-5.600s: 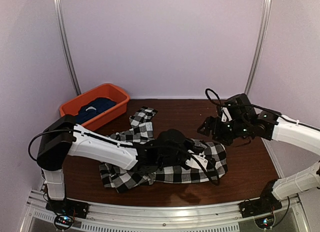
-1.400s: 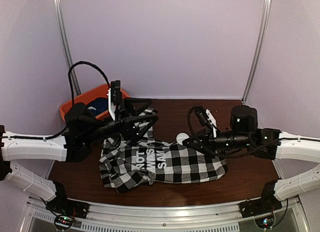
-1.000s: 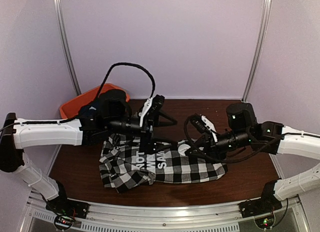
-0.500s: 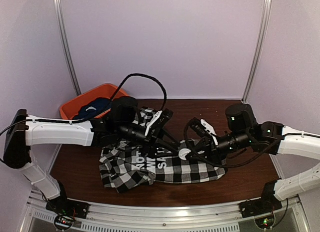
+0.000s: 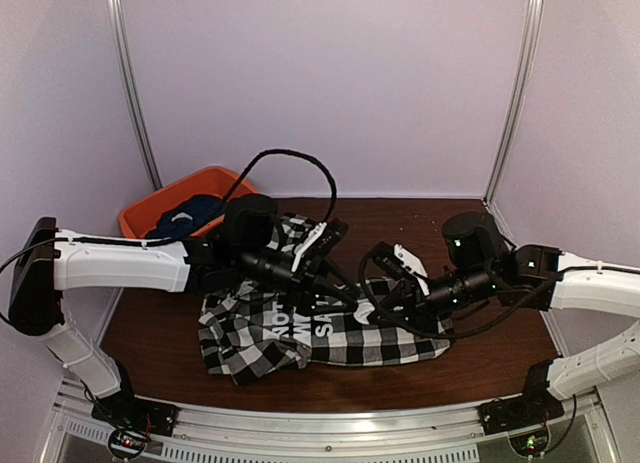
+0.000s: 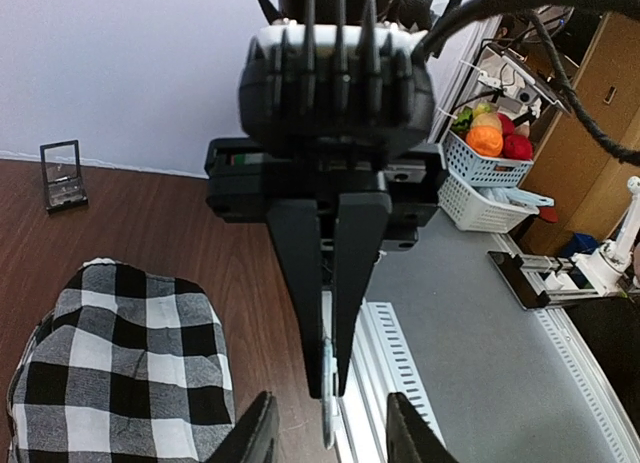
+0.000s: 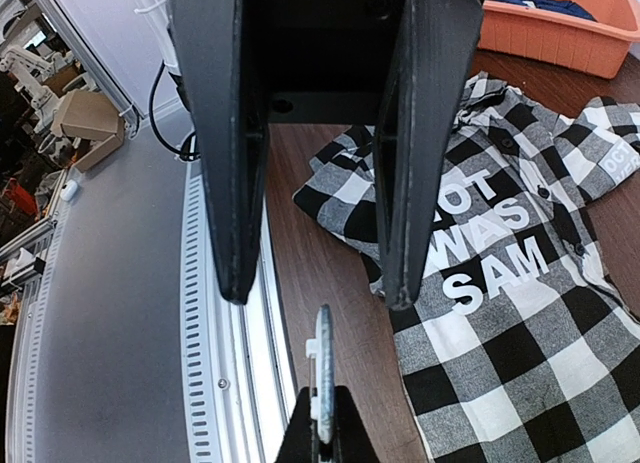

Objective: Pin the brooch onto the clothing
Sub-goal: Pass from the right arm to the left

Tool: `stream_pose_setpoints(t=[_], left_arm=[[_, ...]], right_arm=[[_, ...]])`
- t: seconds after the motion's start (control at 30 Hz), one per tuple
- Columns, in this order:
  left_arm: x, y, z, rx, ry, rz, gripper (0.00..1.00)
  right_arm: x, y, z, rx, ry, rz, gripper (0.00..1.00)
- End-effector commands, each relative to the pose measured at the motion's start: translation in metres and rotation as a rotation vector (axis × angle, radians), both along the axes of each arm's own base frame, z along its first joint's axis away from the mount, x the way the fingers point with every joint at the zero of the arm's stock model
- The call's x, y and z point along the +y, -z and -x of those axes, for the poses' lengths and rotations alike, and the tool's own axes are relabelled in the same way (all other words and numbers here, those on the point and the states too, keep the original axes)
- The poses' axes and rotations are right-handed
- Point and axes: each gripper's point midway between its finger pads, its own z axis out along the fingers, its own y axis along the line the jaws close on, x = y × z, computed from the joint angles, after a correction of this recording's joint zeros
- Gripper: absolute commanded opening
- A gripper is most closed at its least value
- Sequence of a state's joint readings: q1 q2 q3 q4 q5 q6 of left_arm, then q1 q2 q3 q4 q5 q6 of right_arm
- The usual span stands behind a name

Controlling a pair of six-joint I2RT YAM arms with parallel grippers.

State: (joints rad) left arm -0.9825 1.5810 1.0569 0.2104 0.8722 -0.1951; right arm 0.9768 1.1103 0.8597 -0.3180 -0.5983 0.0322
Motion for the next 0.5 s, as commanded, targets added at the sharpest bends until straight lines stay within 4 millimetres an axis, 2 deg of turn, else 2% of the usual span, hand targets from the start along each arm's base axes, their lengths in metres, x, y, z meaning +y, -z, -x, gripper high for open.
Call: stream_pose_setpoints(t=[0.0, 0.27, 0.47], left_arm=[[-0.0052, -0.0085, -0.0025, 0.004, 0.016, 0.026, 0.36], [-0.0059, -0.0005, -0.0037, 0.015, 0.012, -0.002, 0.35], [-0.0065, 0.0006, -0.0036, 0.012, 0.017, -0.002, 0.22]], right_arm=[[0.0021, -0.0049, -0.0060, -0.024, 0.033, 0.015, 0.00], [0.0043, -0.0107, -0.0096, -0.044, 0.044, 0.020, 0.00], [0.0054, -0.0079, -0.0099, -0.046, 0.040, 0.032, 0.00]])
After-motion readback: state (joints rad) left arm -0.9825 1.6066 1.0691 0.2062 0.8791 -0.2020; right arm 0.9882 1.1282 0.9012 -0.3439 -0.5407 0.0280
